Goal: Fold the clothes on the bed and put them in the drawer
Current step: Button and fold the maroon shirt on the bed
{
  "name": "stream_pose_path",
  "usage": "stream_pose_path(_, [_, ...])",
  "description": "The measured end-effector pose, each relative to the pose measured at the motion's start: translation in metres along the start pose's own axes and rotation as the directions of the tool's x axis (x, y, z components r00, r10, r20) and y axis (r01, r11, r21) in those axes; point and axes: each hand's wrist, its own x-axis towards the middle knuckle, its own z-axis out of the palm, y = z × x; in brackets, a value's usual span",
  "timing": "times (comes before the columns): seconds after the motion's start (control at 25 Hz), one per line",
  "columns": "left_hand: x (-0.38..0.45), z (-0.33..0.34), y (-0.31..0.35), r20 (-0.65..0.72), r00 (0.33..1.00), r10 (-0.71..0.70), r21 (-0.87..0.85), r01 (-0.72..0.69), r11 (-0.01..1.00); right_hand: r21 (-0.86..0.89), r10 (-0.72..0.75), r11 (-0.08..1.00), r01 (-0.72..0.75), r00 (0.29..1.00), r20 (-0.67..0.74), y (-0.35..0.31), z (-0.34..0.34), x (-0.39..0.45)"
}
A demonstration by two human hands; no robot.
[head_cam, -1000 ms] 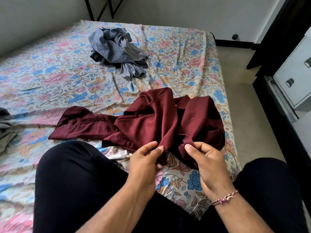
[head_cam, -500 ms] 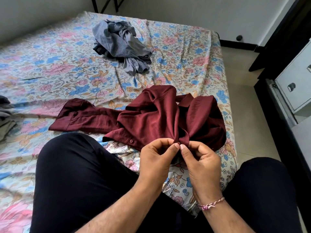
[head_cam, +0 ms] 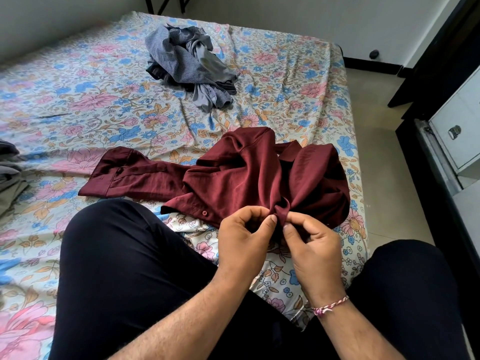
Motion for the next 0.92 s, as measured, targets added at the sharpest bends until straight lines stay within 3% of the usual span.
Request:
stream_pose_path(0.36, [0.009, 0.001, -0.001, 0.002, 0.993, -0.114, -0.015, 0.114, 0.993, -0.249, -0.315, 0.909, 0.334, 0.942, 0.112, 0.011, 0.003, 0.015])
stream_pose_path(0.64, [0.015, -0.005, -0.002, 0.131, 0.960, -0.247, -0.075, 0.258, 0.963, -0.210, -0.380, 0.880, 0.426, 0.897, 0.227, 0.012, -0.001, 0.027])
stream_pose_path(0.92, [0.011, -0.001, -0.001, 0.094, 0.986, -0.140, 0.036, 0.137, 0.990, -0.318, -0.429, 0.823, 0.471, 0.882, 0.195, 0.014, 0.005, 0.024])
